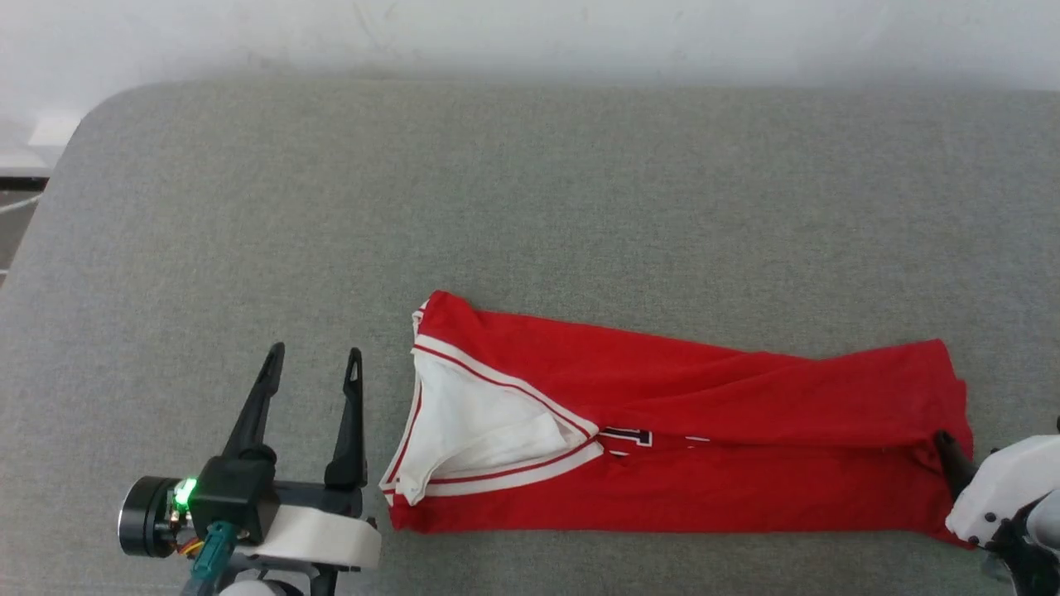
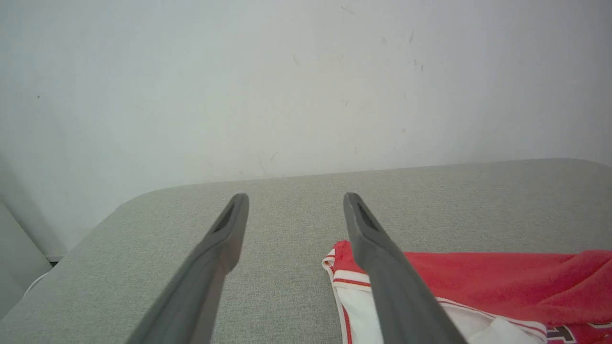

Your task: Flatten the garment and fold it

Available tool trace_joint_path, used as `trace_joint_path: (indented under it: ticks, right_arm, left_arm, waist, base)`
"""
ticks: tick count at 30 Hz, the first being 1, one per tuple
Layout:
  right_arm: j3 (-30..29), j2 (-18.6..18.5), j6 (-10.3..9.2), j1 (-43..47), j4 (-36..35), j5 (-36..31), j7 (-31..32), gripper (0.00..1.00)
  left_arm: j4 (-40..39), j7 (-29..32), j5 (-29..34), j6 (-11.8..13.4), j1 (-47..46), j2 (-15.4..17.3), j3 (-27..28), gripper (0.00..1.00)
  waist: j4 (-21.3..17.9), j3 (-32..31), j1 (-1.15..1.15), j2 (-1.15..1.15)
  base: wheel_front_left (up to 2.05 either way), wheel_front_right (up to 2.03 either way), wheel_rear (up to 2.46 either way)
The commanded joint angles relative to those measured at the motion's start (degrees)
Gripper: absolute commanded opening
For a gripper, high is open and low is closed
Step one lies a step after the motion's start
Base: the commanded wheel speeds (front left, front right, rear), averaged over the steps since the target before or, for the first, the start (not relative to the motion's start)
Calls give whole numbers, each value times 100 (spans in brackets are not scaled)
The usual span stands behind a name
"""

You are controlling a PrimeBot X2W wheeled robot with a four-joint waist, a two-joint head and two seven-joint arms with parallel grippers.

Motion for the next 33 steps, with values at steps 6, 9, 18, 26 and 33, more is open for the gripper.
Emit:
trace_joint_path:
  ticks: [6, 9, 18, 26, 33]
  right_arm:
    - [-183, 97, -4, -359, 829, -73, -72, 100]
    - [-37, 111, -4, -397, 1176, -1, -38, 100]
    - [747, 14, -4, -275, 1527, 488, 72, 0]
    - [656, -471, -4, -377, 1301, 541, -514, 0]
    - [-202, -884, -4, -559, 1381, 113, -613, 0]
  left_arm:
    - [131, -27, 162, -345, -115, -283, 268, 100]
    - [151, -27, 193, -485, -173, -453, 417, 100]
    - [253, -27, 352, -762, -91, -636, 924, 100]
    - [303, -27, 445, -978, 16, -794, 1190, 100]
    - [288, -27, 524, -1112, 43, -954, 1281, 100]
  waist:
    - [180, 290, 0, 0]
    - [227, 359, 0, 0]
    - [169, 237, 0, 0]
    - [105, 52, 0, 0]
    - [95, 31, 0, 0]
  base:
    - [0, 0, 0]
    - [0, 0, 0]
    - [0, 0, 0]
    - [0, 0, 0]
    - [0, 0, 0]
